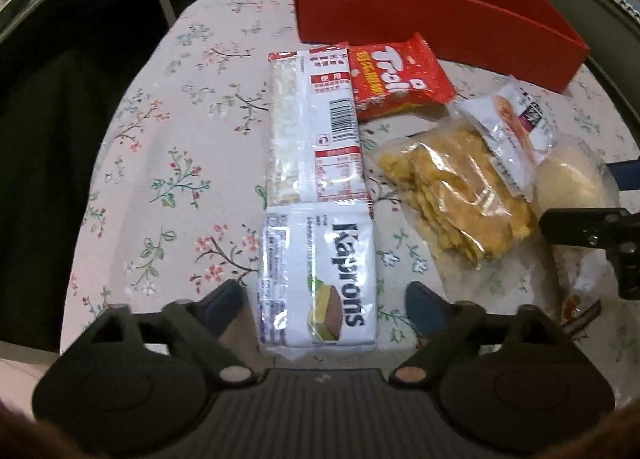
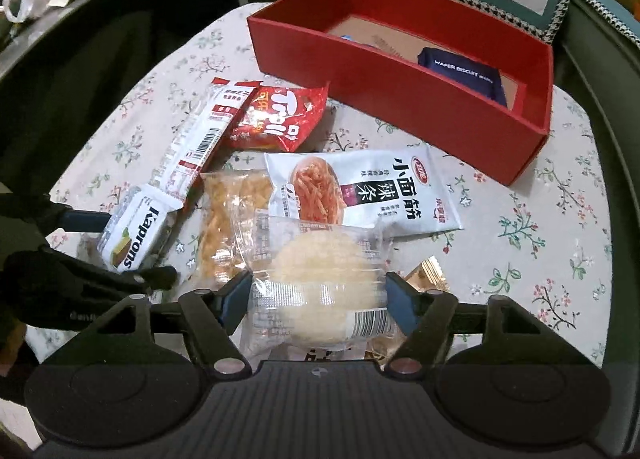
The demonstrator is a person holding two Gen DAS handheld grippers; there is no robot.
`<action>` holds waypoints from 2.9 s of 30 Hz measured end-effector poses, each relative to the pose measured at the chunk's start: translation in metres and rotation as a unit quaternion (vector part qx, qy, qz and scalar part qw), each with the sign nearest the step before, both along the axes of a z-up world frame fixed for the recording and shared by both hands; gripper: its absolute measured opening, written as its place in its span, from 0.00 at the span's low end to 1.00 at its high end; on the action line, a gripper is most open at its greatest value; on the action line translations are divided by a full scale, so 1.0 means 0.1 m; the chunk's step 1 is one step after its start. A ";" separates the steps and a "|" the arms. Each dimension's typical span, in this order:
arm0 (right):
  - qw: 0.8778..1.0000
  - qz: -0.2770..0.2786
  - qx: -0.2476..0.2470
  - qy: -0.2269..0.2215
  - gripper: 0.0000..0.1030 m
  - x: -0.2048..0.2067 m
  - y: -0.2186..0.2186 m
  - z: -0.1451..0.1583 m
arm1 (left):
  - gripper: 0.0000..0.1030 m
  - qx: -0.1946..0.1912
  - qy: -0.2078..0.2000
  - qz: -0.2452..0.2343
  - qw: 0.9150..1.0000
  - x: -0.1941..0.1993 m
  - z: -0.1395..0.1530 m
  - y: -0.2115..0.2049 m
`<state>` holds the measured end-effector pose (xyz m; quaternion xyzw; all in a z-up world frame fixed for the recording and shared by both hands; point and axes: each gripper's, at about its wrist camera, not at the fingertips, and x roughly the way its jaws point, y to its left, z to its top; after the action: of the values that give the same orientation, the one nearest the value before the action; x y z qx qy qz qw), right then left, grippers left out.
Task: Organize snacks
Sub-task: 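Carry Kaprons pack and bun into the red box and open both grippers, then lift both grippers out of the red box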
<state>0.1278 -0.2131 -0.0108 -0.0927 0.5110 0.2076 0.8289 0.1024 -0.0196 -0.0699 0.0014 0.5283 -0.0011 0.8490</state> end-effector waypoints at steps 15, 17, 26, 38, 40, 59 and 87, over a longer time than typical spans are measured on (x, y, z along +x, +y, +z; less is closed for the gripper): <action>1.000 -0.007 -0.015 -0.022 0.67 -0.14 -0.06 0.16 | 0.62 -0.027 -0.003 0.015 1.000 -0.10 0.13 0.08; 0.999 -0.014 -0.012 -0.033 0.66 -0.21 -0.09 0.23 | 0.62 -0.031 -0.006 0.016 0.999 -0.16 0.16 0.07; 0.996 -0.056 0.017 -0.067 0.66 -0.35 -0.27 0.54 | 0.62 -0.059 -0.073 0.014 0.995 -0.25 0.75 -0.09; 0.990 -0.104 0.029 -0.092 0.66 0.39 -0.28 0.59 | 0.62 -0.102 -0.119 0.011 0.988 0.80 1.02 -0.33; 0.989 -0.110 0.028 -0.097 0.66 0.55 -0.28 0.60 | 0.62 -0.098 -0.125 0.013 0.987 0.95 1.02 -0.37; 0.984 -0.141 0.014 -0.110 0.66 1.61 -0.28 0.29 | 0.62 -0.066 -0.132 0.035 0.988 2.08 0.73 -0.42; 0.976 -0.157 0.016 -0.148 0.72 1.54 -0.31 0.45 | 0.71 -0.075 -0.136 0.041 0.987 1.93 0.88 -0.36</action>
<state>0.2821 -0.2441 0.0344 -0.0279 0.3871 0.0672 0.9192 0.2958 -0.0555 0.0186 -0.0841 0.4057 -0.0055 0.9101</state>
